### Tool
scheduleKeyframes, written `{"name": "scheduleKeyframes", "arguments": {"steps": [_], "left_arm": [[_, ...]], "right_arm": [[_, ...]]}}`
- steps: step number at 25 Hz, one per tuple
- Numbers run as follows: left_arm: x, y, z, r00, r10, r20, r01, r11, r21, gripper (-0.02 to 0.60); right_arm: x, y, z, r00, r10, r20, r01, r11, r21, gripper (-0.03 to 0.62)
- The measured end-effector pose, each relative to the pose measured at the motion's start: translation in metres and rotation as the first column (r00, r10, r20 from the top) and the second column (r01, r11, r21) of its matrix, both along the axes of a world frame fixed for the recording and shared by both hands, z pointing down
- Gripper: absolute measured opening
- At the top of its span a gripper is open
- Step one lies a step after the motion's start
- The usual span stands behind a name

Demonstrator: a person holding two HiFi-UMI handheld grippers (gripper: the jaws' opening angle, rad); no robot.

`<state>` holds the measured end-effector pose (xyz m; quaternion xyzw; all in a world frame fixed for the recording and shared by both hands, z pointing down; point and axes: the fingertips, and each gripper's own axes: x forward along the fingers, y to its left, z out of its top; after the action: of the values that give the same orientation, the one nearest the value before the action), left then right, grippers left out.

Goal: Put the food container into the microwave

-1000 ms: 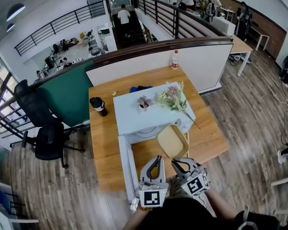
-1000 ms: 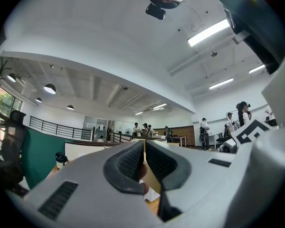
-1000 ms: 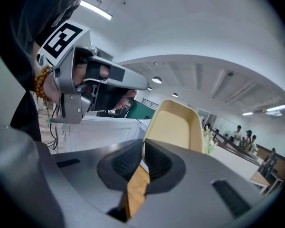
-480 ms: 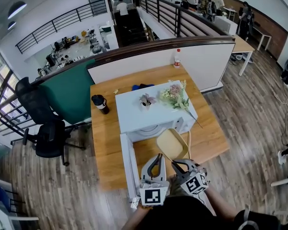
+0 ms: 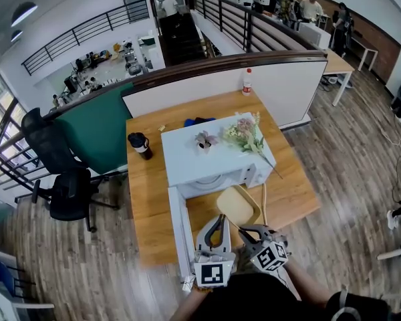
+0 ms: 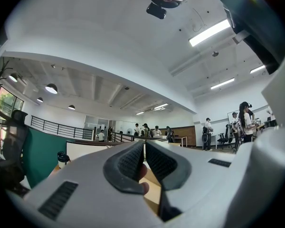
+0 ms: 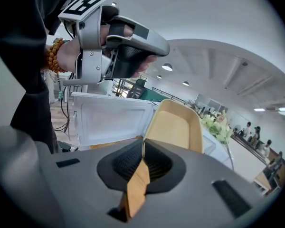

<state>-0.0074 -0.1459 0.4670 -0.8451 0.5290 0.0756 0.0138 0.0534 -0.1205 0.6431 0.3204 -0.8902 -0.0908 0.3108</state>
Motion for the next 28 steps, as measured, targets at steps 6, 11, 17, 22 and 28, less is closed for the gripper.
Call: {"name": "scheduleKeyframes", "arguments": {"steps": [6, 11, 17, 22, 28], "left_arm": [[-0.001, 0.000, 0.002, 1.000, 0.002, -0.001, -0.002, 1.000, -0.015, 0.028], [-0.002, 0.000, 0.002, 1.000, -0.001, -0.002, 0.001, 1.000, -0.008, 0.028], [-0.008, -0.001, 0.004, 1.000, -0.012, -0.001, 0.012, 1.000, -0.019, 0.028], [-0.010, -0.002, 0.003, 1.000, -0.017, 0.002, 0.017, 1.000, -0.016, 0.028], [-0.014, -0.001, 0.002, 1.000, -0.029, 0.000, 0.029, 0.999, -0.021, 0.028]], "right_arm": [[0.000, 0.002, 0.011, 1.000, -0.005, -0.015, 0.005, 1.000, -0.023, 0.021], [-0.002, 0.004, 0.019, 0.999, -0.021, -0.032, 0.020, 0.999, -0.039, 0.021], [-0.008, 0.003, 0.025, 0.998, -0.038, -0.041, 0.035, 0.998, -0.054, 0.021], [-0.012, -0.002, 0.028, 0.998, -0.049, -0.047, 0.047, 0.997, -0.054, 0.021], [-0.014, -0.011, 0.033, 0.997, -0.056, -0.058, 0.053, 0.997, -0.052, 0.021]]}}
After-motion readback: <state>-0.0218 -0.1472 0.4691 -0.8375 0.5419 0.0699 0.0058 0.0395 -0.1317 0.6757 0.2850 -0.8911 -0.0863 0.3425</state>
